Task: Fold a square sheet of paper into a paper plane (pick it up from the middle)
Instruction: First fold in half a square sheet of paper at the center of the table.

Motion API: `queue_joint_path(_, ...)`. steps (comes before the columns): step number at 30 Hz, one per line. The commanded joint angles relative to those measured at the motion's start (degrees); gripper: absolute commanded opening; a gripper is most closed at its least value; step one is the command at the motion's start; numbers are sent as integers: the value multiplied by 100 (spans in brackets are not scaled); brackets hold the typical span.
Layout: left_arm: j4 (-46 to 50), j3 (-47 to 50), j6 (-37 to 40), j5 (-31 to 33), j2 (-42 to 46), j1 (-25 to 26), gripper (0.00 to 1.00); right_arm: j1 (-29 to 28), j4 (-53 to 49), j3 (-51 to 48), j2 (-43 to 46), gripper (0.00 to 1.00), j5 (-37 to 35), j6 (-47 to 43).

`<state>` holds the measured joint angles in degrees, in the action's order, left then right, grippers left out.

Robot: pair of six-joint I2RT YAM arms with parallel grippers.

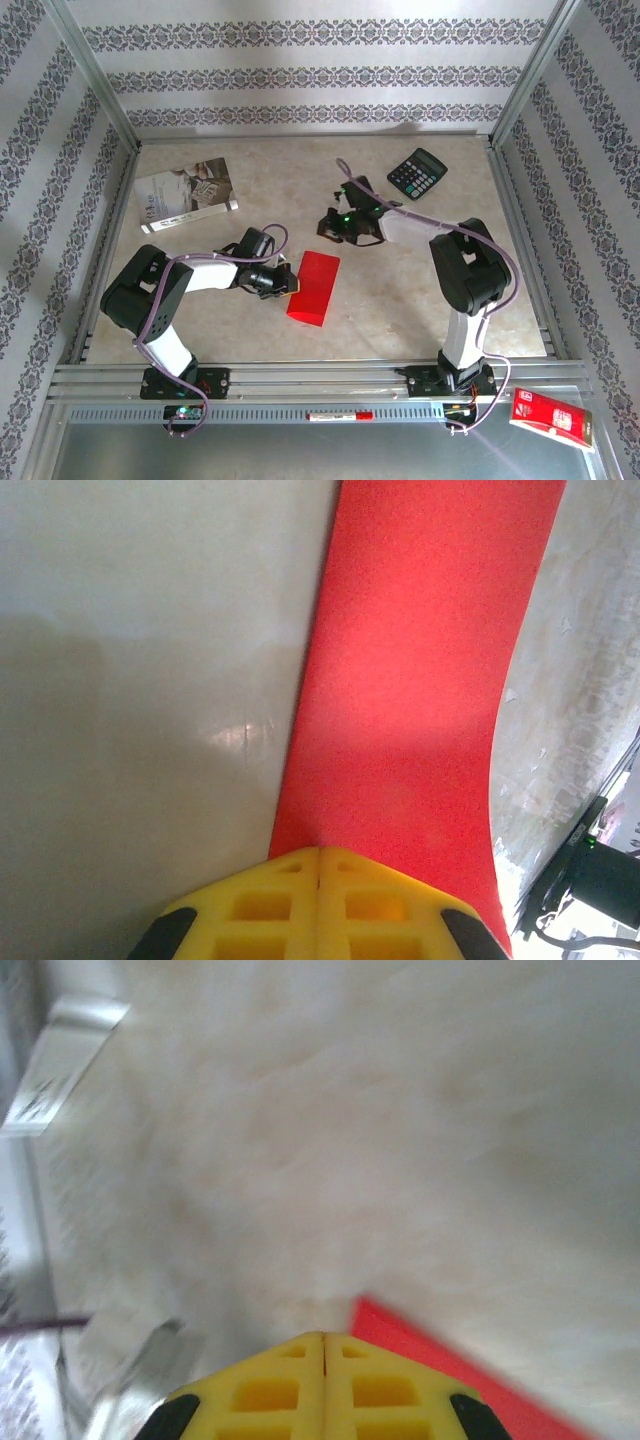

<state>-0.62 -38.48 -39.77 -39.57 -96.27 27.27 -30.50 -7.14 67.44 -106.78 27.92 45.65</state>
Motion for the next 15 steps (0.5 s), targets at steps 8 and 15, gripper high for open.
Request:
queue_joint_path(8,907,358,-165,917,-357,183,0,-689,990,-240,-832,0,206,732)
queue_joint_path(15,932,372,-178,937,-270,189,0,-562,1050,-459,-955,0,166,691)
